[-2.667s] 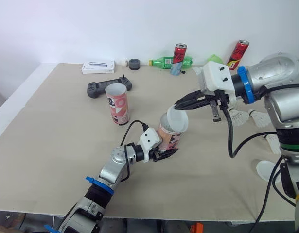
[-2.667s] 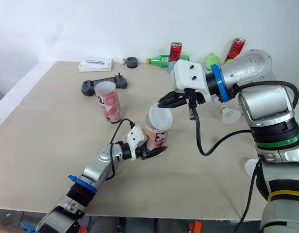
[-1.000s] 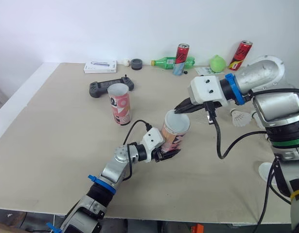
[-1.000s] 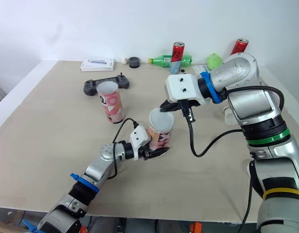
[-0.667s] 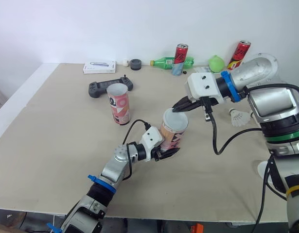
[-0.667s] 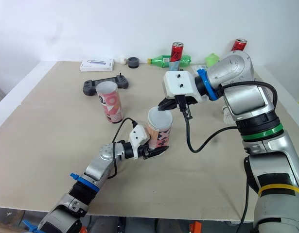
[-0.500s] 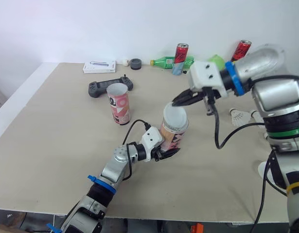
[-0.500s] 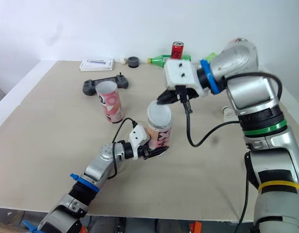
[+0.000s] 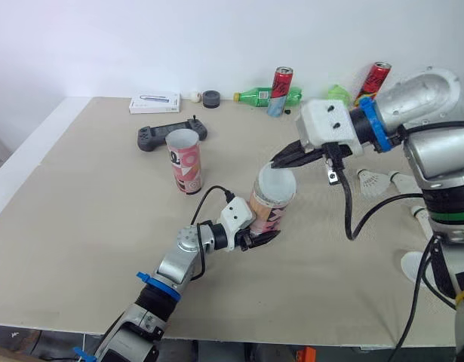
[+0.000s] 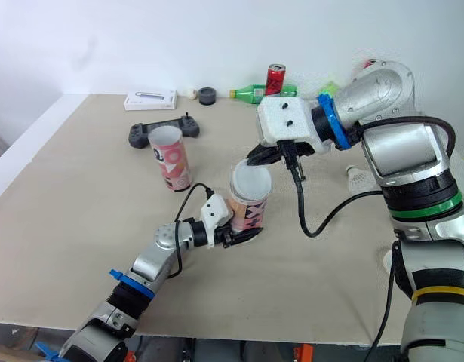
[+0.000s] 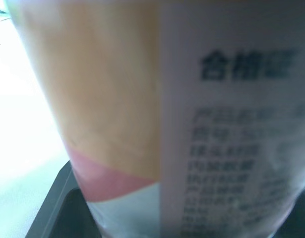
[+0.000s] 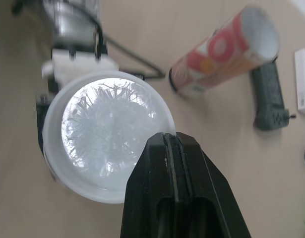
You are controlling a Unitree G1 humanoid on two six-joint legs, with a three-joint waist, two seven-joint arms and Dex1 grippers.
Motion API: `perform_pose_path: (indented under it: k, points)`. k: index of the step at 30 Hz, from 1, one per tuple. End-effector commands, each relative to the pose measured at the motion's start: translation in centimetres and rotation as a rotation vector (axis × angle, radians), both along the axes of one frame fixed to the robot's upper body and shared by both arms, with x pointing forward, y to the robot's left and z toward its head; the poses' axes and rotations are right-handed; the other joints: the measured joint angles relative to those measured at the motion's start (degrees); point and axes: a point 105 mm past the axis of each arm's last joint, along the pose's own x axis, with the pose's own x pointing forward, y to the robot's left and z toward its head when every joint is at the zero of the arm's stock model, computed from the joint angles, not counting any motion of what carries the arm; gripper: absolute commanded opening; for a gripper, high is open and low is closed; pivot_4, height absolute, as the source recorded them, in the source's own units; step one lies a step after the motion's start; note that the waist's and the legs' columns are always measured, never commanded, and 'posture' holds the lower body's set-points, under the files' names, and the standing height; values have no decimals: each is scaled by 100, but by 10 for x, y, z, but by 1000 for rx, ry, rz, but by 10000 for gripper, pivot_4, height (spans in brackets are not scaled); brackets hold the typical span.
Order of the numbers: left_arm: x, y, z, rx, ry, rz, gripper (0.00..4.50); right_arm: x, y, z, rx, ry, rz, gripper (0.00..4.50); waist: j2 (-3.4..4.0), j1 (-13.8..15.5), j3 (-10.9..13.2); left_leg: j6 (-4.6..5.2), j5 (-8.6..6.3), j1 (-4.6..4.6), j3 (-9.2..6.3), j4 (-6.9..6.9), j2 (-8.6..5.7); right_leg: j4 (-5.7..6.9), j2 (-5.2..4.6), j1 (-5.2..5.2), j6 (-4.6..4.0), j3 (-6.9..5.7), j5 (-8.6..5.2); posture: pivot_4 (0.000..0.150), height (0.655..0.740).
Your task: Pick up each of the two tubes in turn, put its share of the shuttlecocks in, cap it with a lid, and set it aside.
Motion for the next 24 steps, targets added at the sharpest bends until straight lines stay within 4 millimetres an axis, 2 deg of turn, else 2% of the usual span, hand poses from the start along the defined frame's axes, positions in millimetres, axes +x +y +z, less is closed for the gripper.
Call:
perform_pose_path:
  k: [1, 14, 24]
  points:
    - [-3, 0, -22, 54, 68, 0, 27257, -1, -2, 5, -25, -56, 10, 254, 0, 0, 0, 0, 0, 0, 0, 0, 0, 0, 1, 0, 4, 0, 2, 1500, 7400]
    - [-3, 0, -21, 51, 69, 1, 27257, -6, -2, -1, -61, -55, 43, 254, 0, 0, 0, 0, 0, 0, -1, 0, 2, 0, -2, 1, 1, 0, 0, 1500, 7400]
    - [-2, -1, -21, 51, 68, 2, 27257, -6, -3, -16, -130, -92, 45, 254, 0, 8, 0, 0, 0, -2, 0, -1, 0, 0, -3, 4, 9, 0, -1, 1500, 7400]
